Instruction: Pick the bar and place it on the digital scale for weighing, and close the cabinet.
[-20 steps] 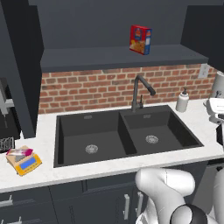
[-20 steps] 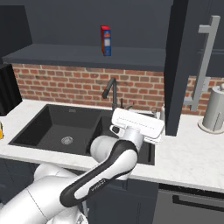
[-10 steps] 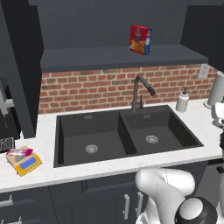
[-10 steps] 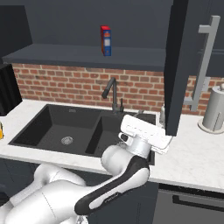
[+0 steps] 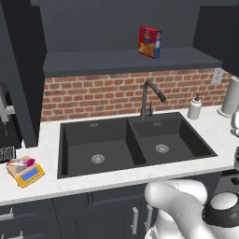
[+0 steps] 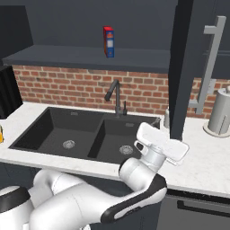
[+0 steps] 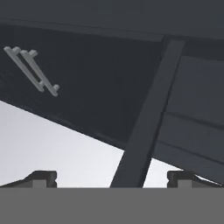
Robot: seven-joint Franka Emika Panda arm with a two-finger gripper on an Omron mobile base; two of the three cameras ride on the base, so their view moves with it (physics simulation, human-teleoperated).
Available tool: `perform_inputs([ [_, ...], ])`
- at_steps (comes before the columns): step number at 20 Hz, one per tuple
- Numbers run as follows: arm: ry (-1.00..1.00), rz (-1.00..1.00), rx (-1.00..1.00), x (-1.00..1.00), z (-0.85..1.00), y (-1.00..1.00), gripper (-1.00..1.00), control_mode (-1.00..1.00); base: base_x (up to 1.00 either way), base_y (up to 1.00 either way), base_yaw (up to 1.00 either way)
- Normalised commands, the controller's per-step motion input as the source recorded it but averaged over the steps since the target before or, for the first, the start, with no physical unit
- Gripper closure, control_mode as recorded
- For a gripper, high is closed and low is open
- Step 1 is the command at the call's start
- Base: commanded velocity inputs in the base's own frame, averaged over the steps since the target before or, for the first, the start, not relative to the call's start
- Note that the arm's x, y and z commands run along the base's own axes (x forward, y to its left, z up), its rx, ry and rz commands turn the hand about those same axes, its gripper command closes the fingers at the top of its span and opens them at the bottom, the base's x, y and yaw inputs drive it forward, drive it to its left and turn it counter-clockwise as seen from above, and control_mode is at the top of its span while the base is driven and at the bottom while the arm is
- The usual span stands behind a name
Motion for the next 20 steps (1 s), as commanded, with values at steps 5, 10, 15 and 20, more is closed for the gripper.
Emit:
perform_inputs([
  [5,-0.01,-0.11,0.00,0.00,0.00,-0.61,-1.00,-1.00,0.00,0.00,0.00],
  [10,0.00,-0.16,-0.02,0.00,0.00,-0.33,-1.00,-1.00,0.00,0.00,0.00],
  [15,-0.02,-0.17,-0.06,0.00,0.07,-0.23,-1.00,-1.00,0.00,0.00,0.00],
  [20,0.00,-0.13,-0.04,0.00,0.35,-0.04,-1.00,-1.00,0.00,0.00,0.00],
])
